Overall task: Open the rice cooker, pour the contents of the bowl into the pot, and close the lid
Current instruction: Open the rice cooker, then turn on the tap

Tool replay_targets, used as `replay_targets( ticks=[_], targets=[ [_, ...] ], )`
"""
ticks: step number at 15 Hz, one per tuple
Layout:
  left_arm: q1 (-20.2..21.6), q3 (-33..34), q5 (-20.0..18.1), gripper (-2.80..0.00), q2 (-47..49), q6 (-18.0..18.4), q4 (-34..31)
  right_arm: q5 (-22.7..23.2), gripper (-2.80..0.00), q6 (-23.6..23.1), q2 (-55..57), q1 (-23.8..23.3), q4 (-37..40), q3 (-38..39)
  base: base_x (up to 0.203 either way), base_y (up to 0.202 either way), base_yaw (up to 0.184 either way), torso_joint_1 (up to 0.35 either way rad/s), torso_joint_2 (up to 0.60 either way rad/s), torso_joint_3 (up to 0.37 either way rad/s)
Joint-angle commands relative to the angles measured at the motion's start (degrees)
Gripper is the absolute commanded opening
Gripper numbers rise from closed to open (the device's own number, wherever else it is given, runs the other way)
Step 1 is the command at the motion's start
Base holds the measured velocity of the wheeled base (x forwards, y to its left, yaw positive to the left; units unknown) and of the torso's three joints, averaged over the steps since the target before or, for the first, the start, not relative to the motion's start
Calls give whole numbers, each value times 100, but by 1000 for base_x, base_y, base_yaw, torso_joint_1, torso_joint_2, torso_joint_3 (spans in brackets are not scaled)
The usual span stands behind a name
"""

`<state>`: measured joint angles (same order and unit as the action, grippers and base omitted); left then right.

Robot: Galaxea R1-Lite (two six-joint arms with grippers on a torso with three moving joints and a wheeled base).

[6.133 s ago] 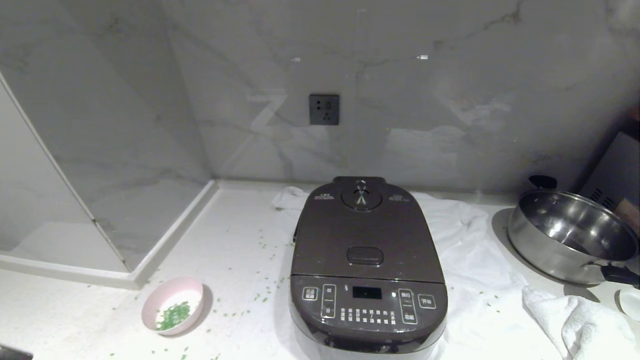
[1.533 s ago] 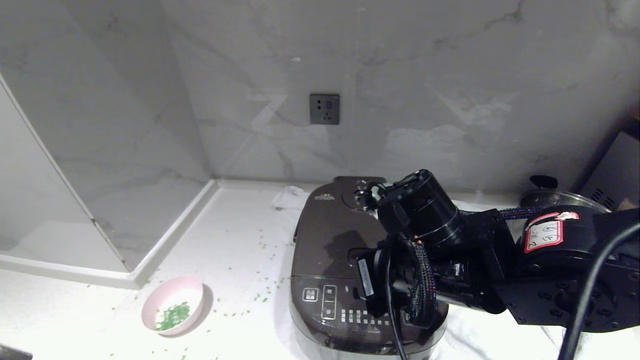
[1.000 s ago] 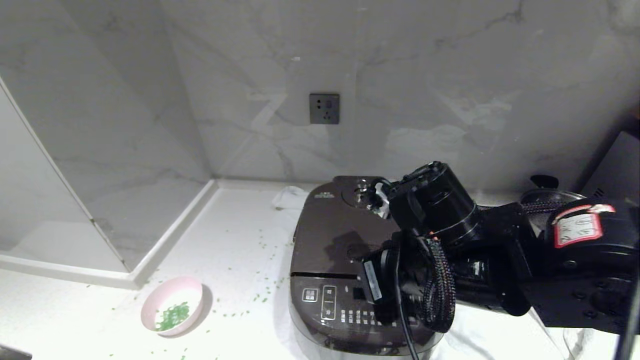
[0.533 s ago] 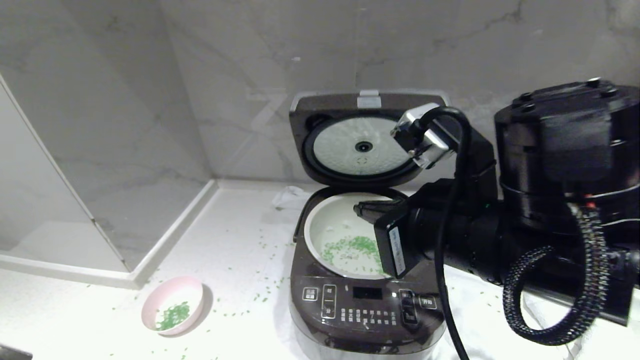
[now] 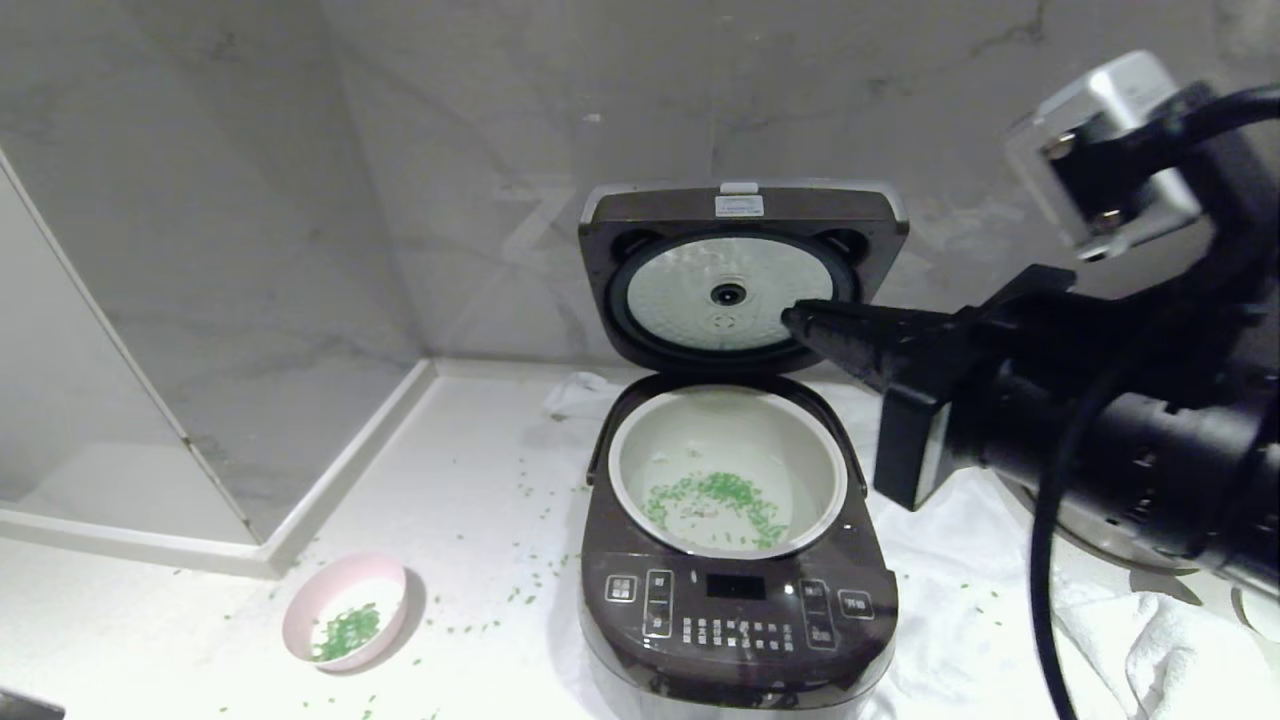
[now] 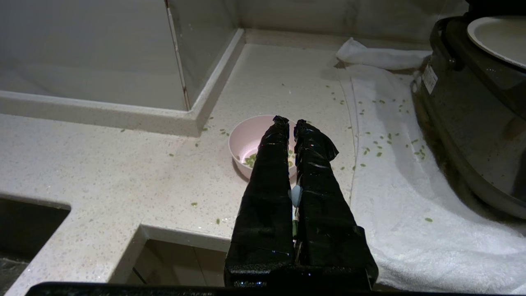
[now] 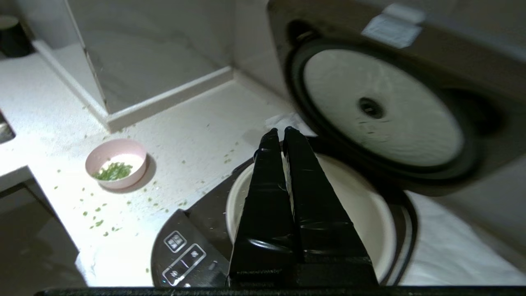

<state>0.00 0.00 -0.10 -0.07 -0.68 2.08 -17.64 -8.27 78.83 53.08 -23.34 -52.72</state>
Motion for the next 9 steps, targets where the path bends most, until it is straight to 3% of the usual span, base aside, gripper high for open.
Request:
replay_targets(
  ticks=[1,4,9],
  targets=[
    [5,79,1,-280,-1,-2,2,-44,-280,-122,-1017,-228,121,164,0,0,0,0,0,0],
    [9,79,1,-280,-1,-2,2,-147,-280,-218,-2006,-1197,473,408,0,0,0,0,0,0],
    [1,79,1,-280,-1,-2,5,-168,-280,-341,-3369,-3728,1174,590,0,0,0,0,0,0]
  ],
)
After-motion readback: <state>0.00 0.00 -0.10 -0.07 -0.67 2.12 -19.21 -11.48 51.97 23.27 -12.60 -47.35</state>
